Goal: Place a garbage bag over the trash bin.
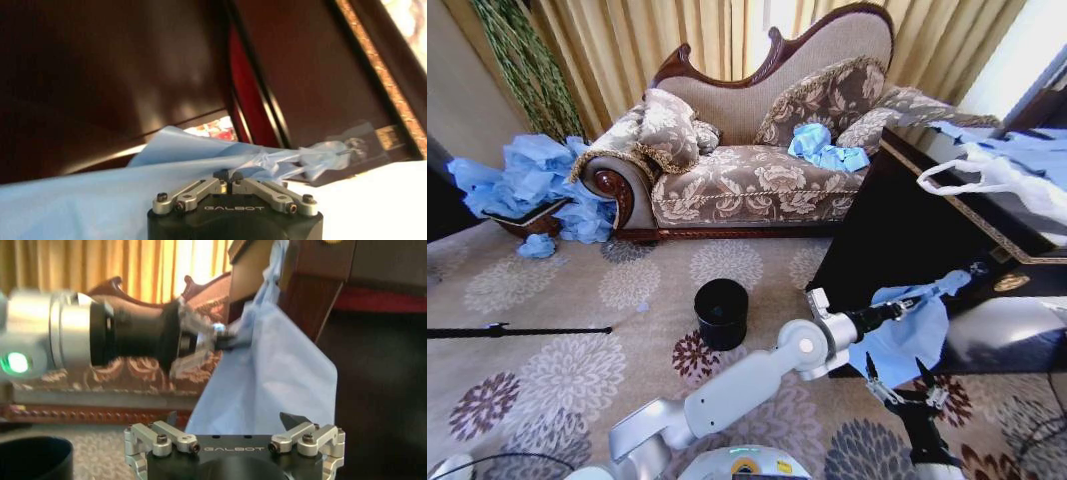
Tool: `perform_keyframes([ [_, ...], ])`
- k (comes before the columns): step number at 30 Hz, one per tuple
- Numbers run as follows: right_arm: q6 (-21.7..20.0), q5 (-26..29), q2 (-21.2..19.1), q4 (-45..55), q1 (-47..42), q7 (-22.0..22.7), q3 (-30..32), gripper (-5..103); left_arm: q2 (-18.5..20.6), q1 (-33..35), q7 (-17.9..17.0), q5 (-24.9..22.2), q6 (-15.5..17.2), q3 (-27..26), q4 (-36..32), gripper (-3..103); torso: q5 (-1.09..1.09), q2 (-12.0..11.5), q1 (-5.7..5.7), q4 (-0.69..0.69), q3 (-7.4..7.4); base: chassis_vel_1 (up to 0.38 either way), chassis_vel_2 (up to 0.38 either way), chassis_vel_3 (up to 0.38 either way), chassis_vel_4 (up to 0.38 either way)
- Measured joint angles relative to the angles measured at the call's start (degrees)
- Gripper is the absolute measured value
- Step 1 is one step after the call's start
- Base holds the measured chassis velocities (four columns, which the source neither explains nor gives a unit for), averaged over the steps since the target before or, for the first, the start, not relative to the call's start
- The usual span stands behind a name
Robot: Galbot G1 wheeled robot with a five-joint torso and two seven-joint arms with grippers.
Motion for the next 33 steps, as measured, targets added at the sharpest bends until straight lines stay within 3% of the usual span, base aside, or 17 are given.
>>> perform_keyframes([
  [6,1.49,3.67,0.00,2.68,-1.81,-4.69,1.47,100,2.74,0.97,-0.82,0.52,0.29,-0.56,-1.31,0,0.00,0.00,0.00,0.00,0.00,0.000,0.000,0.000,0.000],
  [10,2.04,7.81,0.00,5.95,-2.72,-10.12,2.51,100,5.24,2.82,-1.67,0.75,0.65,-1.50,-3.07,0,0.00,0.00,0.00,0.01,0.00,0.000,0.000,0.000,0.000],
  [14,1.57,9.43,0.00,8.24,-2.93,-12.07,2.17,100,7.54,4.47,-2.12,1.35,0.81,-1.94,-4.58,0,-0.01,0.00,0.00,0.01,0.00,0.000,0.000,0.000,0.000],
  [24,0.04,9.77,-0.02,11.12,-2.97,-14.13,-0.40,100,13.67,9.91,-2.66,2.09,1.19,-5.06,-9.37,0,-0.01,-0.01,0.00,0.00,0.00,0.000,0.000,0.000,0.000],
  [33,-0.40,10.51,-1.07,12.10,-3.08,-15.42,-0.63,100,16.07,16.06,-2.65,3.92,1.33,-9.24,-11.61,0,-0.01,-0.01,0.00,0.00,0.00,0.000,0.000,0.000,0.000],
])
